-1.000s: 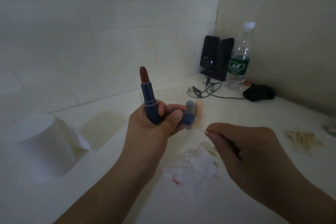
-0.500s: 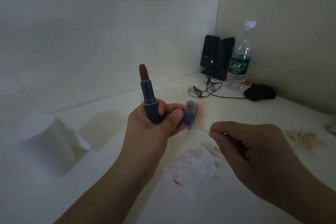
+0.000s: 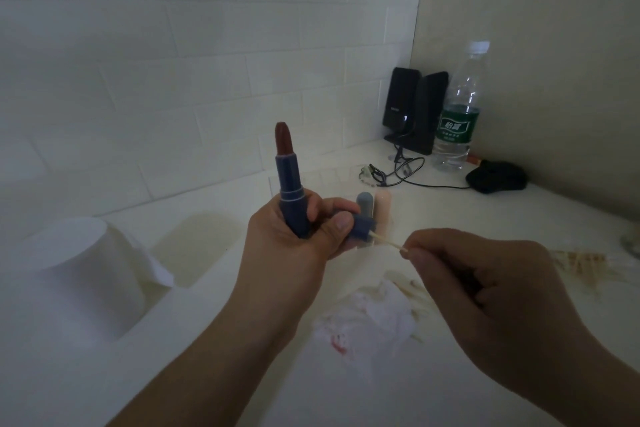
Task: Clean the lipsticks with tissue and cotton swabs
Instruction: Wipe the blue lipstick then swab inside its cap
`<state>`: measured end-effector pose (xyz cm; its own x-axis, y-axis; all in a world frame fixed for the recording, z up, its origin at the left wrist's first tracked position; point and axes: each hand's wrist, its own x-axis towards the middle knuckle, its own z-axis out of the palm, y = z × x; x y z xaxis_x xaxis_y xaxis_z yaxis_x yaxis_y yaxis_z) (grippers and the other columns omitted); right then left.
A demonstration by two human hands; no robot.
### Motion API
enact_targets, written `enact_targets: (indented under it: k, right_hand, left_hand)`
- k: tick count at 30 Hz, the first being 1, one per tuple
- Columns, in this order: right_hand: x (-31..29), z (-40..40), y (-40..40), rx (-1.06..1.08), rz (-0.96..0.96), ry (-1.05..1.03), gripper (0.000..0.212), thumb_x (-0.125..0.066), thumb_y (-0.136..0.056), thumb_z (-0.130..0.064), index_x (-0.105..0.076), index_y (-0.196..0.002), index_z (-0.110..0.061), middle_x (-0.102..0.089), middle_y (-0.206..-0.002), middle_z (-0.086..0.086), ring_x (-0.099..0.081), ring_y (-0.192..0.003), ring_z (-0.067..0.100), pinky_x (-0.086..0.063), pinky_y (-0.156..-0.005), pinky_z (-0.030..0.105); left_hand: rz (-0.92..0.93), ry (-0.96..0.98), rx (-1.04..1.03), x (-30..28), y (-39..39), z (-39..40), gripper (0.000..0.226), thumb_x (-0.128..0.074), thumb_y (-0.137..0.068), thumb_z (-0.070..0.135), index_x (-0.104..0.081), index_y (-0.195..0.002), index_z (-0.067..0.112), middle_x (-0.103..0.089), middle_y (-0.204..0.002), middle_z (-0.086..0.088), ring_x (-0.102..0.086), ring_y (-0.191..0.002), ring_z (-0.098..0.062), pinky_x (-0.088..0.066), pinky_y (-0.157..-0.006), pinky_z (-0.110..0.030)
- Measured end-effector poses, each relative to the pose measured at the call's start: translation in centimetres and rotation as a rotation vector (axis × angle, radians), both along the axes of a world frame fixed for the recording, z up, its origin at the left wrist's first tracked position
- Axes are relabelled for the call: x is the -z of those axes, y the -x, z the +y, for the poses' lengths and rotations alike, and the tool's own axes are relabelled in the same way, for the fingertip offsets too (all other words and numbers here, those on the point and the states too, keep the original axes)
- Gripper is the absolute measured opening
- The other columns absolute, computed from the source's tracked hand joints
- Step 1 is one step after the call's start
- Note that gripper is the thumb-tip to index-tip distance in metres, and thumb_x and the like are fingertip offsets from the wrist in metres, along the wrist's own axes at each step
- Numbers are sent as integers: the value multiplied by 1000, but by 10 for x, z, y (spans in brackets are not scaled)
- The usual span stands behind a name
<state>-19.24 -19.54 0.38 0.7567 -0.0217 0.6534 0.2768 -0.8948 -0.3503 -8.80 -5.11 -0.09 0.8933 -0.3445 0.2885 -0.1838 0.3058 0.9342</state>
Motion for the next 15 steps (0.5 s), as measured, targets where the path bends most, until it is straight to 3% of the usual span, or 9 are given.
enact_targets:
  k: [8,13,15]
  right_hand:
    - [-2,-3,-1,-54,80,45,13,-59,-86,-21,-64,-76,-30,-24,-49,-33,-38,-40,-7,-23,-46,-5]
    - [0,-9,-3,47,67,42,13,-61,-87,-25,-71,-79,-22,-45,-45,-23,-49,-45,-2,-30,-45,-3]
    - [1,-10,-4,75,49,39,14,-60,-89,-26,-71,-80,-22,-44,-44,-22,-50,-46,-2,-32,-44,-1]
  left_hand:
    - [42,29,20,1,-1,2,24,-60,-83,-8,-44,-73,7,-72,-81,-9,-72,-79,-23,-58,-67,-28]
    - [106,59,68,1,-3,2,26,-58,-83,-10,-43,-72,8,-72,-79,-9,-72,-84,-24,-58,-68,-27]
    - [113,62,80,1,-4,2,27,-58,-83,-12,-43,-72,8,-70,-77,-9,-72,-85,-22,-58,-69,-28]
